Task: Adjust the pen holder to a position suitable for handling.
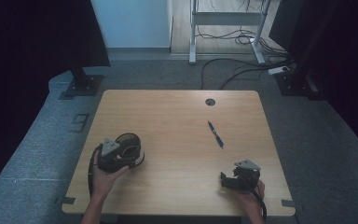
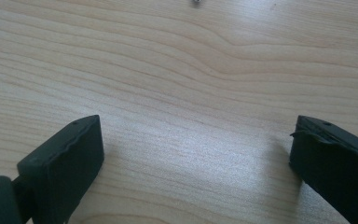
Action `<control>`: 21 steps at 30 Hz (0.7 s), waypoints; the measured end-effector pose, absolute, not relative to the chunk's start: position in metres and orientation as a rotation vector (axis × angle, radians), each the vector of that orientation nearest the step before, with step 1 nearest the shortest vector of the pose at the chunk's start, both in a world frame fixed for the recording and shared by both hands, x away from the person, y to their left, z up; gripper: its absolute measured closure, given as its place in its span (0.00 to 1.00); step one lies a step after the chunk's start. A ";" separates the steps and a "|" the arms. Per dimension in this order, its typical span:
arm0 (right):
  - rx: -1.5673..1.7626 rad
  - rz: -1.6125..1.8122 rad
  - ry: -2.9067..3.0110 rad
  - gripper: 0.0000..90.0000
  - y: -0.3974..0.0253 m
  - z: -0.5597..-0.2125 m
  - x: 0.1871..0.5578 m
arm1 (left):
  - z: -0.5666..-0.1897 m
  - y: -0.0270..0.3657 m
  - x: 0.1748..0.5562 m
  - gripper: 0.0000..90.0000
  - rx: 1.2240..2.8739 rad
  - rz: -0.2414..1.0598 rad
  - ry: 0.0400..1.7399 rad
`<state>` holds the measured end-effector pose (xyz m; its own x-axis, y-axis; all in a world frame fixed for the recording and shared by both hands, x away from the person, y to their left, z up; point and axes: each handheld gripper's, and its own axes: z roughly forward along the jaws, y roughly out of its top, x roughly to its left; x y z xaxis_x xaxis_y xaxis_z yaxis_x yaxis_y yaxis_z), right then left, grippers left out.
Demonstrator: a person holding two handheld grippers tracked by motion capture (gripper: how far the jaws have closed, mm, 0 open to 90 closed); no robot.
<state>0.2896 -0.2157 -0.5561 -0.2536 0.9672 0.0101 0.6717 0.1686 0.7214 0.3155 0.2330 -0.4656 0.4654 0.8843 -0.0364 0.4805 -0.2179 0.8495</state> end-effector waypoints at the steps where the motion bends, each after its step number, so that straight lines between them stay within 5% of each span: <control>1: 1.546 0.860 1.994 0.02 -0.216 -0.556 0.290 | -0.464 0.230 0.317 0.11 1.866 0.593 1.141; 21: 1.546 0.860 1.993 0.03 -0.216 -0.556 0.290 | -0.463 0.192 0.336 0.11 1.892 0.574 1.100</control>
